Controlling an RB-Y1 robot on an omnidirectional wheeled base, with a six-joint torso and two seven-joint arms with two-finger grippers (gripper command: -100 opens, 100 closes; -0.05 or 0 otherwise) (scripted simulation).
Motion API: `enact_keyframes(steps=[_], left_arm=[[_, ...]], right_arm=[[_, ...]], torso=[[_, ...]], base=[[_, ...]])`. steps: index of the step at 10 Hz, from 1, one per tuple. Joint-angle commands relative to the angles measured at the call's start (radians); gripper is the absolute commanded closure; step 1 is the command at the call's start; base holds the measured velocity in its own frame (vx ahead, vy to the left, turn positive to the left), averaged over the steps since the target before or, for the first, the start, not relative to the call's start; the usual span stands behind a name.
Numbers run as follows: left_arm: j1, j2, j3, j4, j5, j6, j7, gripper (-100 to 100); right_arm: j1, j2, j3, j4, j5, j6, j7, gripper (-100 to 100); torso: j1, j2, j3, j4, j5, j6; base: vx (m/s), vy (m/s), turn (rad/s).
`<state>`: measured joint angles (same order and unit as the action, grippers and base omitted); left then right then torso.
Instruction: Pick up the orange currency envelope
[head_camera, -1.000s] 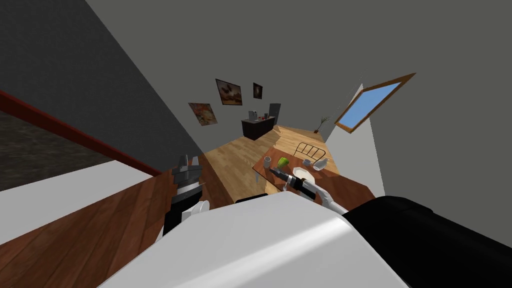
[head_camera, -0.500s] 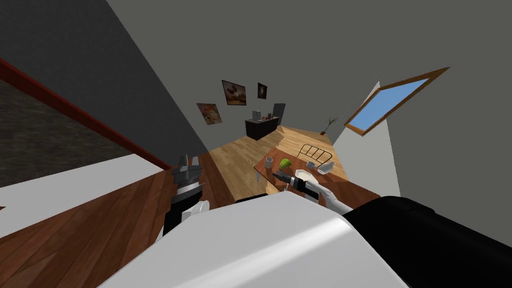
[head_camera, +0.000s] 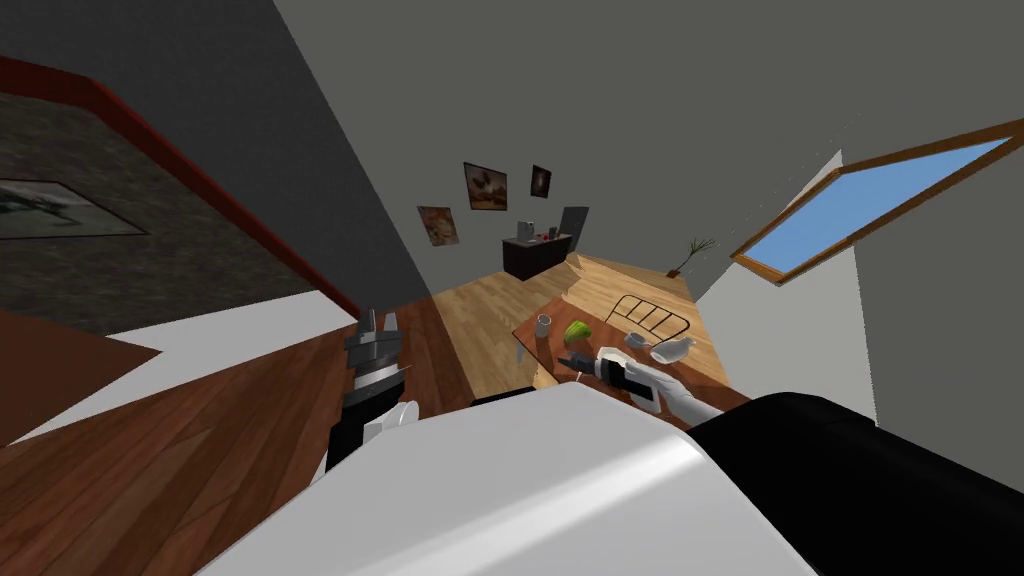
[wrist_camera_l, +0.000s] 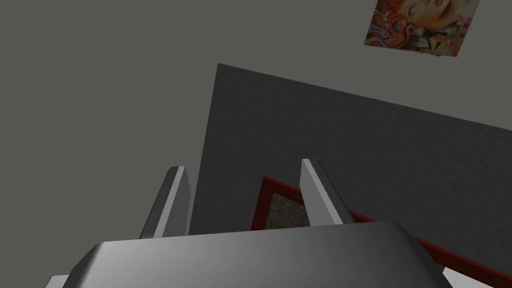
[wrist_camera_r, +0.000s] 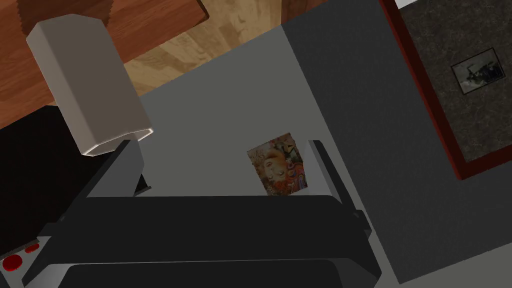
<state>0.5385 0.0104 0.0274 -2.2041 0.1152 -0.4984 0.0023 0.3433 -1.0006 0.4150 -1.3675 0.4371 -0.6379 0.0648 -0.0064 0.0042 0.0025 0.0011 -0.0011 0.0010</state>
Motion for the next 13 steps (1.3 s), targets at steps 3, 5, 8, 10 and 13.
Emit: enact_keyframes(steps=[3, 5, 8, 10, 13], left_arm=[[0.0, 0.0, 0.0, 0.0, 0.0, 0.0, 0.0, 0], [0.0, 0.0, 0.0, 0.0, 0.0, 0.0, 0.0, 0], [0.0, 0.0, 0.0, 0.0, 0.0, 0.0, 0.0, 0], [0.0, 0.0, 0.0, 0.0, 0.0, 0.0, 0.0, 0], [0.0, 0.0, 0.0, 0.0, 0.0, 0.0, 0.0, 0]], right_arm=[[0.006, -0.072, 0.056, 0.099, 0.044, 0.013, 0.018, -100], [0.0, -0.097, 0.076, 0.14, 0.059, 0.013, 0.021, -100], [-0.017, -0.159, 0.133, 0.247, 0.096, 0.016, 0.027, -100], [-0.021, -0.176, 0.15, 0.28, 0.107, 0.018, 0.028, -100], [-0.027, -0.201, 0.182, 0.335, 0.125, 0.022, 0.029, -100]], torso=[[-0.002, 0.002, 0.001, 0.0, -0.001, 0.001], [0.001, -0.002, -0.001, 0.0, 0.0, 0.0], [0.001, 0.0, 0.0, 0.0, 0.0, 0.001], [-0.001, 0.002, 0.001, 0.0, 0.0, 0.001], [0.0, -0.001, 0.0, 0.0, 0.0, 0.001]], base=[[-0.067, -0.103, 0.226], [-0.026, -0.053, 0.123], [-0.068, -0.065, 0.203], [-0.082, -0.084, 0.131], [-0.061, -0.061, 0.106]])
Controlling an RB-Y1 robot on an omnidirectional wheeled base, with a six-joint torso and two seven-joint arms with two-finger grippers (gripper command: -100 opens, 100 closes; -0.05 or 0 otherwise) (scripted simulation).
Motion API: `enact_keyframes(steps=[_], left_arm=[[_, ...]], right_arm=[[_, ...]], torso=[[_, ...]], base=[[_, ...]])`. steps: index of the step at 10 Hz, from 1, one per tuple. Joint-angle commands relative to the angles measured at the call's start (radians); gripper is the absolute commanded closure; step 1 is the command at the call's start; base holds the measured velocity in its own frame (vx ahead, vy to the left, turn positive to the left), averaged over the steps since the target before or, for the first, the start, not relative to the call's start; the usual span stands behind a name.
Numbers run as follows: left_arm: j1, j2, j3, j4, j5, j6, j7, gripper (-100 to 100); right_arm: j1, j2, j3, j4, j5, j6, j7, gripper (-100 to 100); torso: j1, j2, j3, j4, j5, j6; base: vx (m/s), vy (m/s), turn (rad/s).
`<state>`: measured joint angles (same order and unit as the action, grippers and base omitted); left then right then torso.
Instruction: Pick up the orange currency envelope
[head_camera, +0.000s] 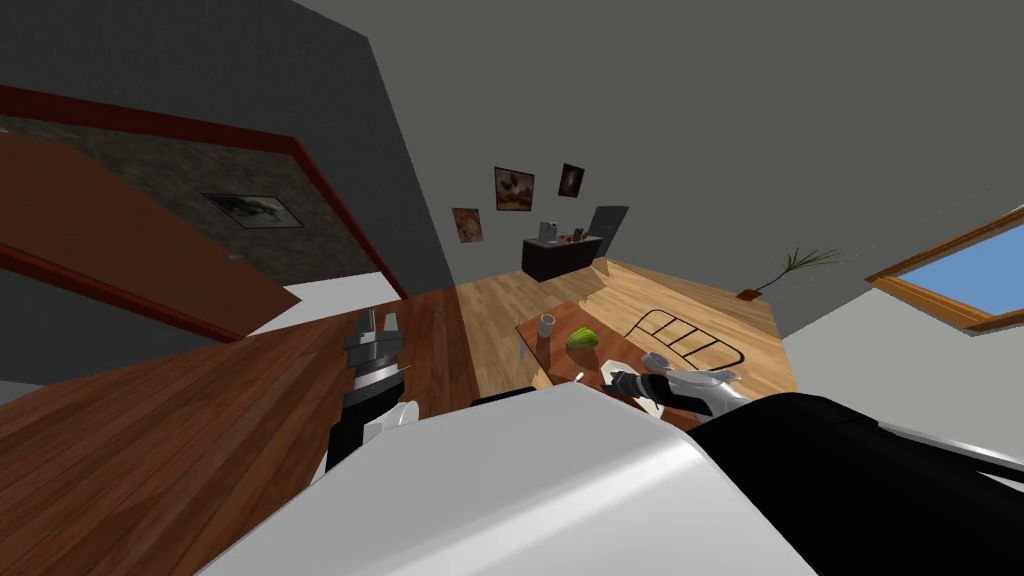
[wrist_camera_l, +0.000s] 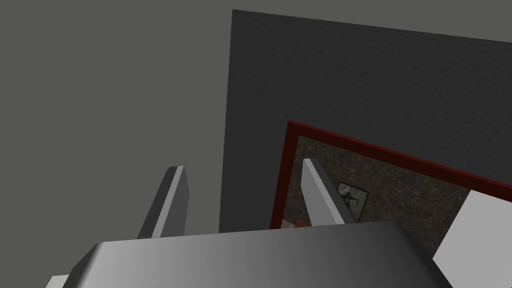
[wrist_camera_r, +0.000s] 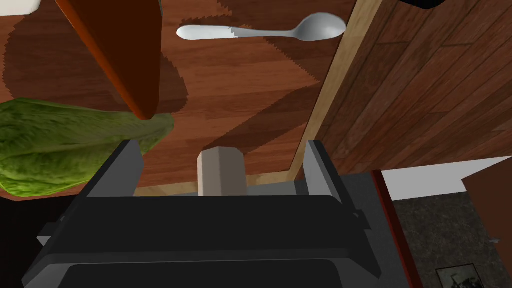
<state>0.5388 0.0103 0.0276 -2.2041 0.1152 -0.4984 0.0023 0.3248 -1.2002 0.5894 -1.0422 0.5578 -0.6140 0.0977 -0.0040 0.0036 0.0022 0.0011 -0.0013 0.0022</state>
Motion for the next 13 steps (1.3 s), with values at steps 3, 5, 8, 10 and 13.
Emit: enact_keyframes(steps=[3, 5, 8, 10, 13], left_arm=[[0.0, 0.0, 0.0, 0.0, 0.0, 0.0, 0.0, 0], [0.0, 0.0, 0.0, 0.0, 0.0, 0.0, 0.0, 0], [0.0, 0.0, 0.0, 0.0, 0.0, 0.0, 0.0, 0], [0.0, 0.0, 0.0, 0.0, 0.0, 0.0, 0.0, 0], [0.0, 0.0, 0.0, 0.0, 0.0, 0.0, 0.0, 0]], right_arm=[[-0.009, -0.022, 0.061, 0.087, 0.031, 0.005, -0.004, -100], [-0.025, -0.006, 0.057, 0.098, 0.032, -0.003, -0.001, 0], [-0.027, 0.06, 0.063, 0.132, 0.04, 0.031, 0.018, -100], [-0.02, 0.048, 0.061, 0.116, 0.037, 0.032, 0.015, 100], [-0.02, 0.047, 0.06, 0.116, 0.037, 0.032, 0.014, 100]], torso=[[0.0, 0.003, 0.002, 0.001, 0.0, 0.0], [0.001, 0.002, 0.001, 0.001, 0.0, 0.0], [0.002, -0.006, -0.003, -0.001, 0.0, 0.0], [0.002, -0.006, -0.003, -0.001, 0.001, 0.0], [0.003, -0.005, -0.003, -0.001, 0.001, 0.0]], base=[[-0.129, -0.045, 0.115], [-0.045, -0.016, 0.004], [0.021, -0.022, 0.081], [0.005, -0.007, 0.004], [0.0, 0.0, 0.0]])
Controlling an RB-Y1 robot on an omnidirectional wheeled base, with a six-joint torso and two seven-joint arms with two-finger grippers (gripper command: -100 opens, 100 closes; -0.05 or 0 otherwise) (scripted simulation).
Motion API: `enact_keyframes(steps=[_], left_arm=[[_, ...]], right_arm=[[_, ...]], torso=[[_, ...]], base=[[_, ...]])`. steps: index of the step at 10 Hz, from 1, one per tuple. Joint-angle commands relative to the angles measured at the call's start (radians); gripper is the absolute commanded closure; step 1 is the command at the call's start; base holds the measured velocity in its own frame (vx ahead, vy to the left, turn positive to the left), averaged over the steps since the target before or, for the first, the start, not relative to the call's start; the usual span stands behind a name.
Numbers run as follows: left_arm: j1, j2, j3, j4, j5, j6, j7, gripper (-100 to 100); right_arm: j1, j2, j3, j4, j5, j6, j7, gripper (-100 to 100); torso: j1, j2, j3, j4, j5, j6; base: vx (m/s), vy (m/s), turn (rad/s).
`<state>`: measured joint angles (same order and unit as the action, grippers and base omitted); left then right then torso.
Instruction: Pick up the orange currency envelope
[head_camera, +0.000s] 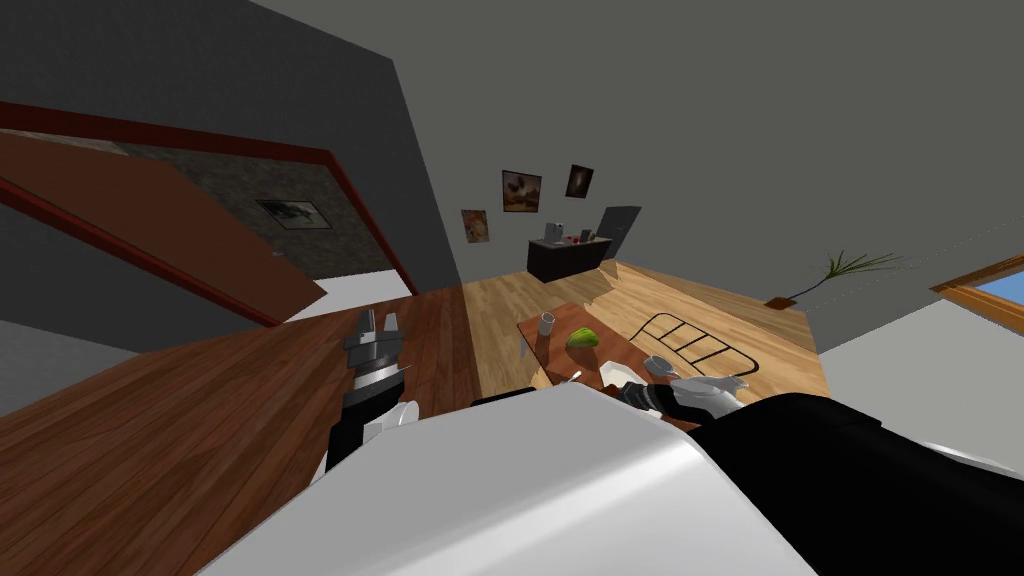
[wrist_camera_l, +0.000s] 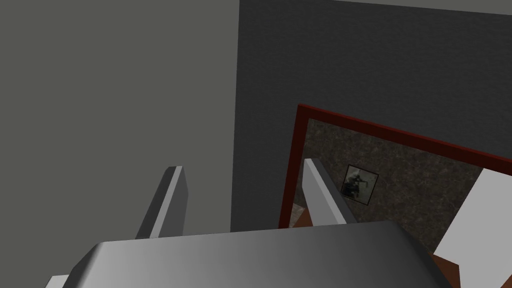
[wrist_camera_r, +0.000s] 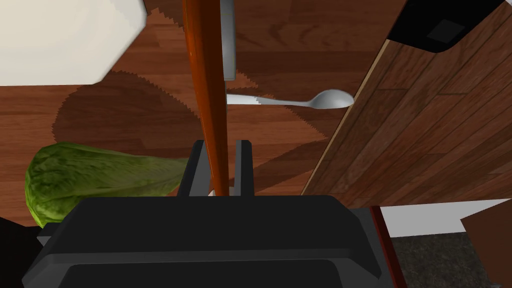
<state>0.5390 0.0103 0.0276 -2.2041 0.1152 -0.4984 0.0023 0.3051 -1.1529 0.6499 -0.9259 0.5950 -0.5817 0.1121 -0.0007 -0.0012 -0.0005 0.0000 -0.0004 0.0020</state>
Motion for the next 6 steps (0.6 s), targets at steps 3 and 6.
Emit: enact_keyframes(steps=[3, 6], left_arm=[[0.0, 0.0, 0.0, 0.0, 0.0, 0.0, 0.0, 0], [0.0, 0.0, 0.0, 0.0, 0.0, 0.0, 0.0, 0]], right_arm=[[-0.005, -0.033, -0.001, -0.009, -0.003, -0.025, -0.01, 100], [-0.01, -0.037, 0.0, -0.008, -0.001, -0.028, -0.012, 0]], torso=[[0.0, 0.0, 0.0, 0.0, 0.0, 0.0], [0.002, 0.002, 0.001, 0.0, 0.001, 0.0]], base=[[-0.006, 0.007, -0.043], [-0.02, 0.017, -0.051]])
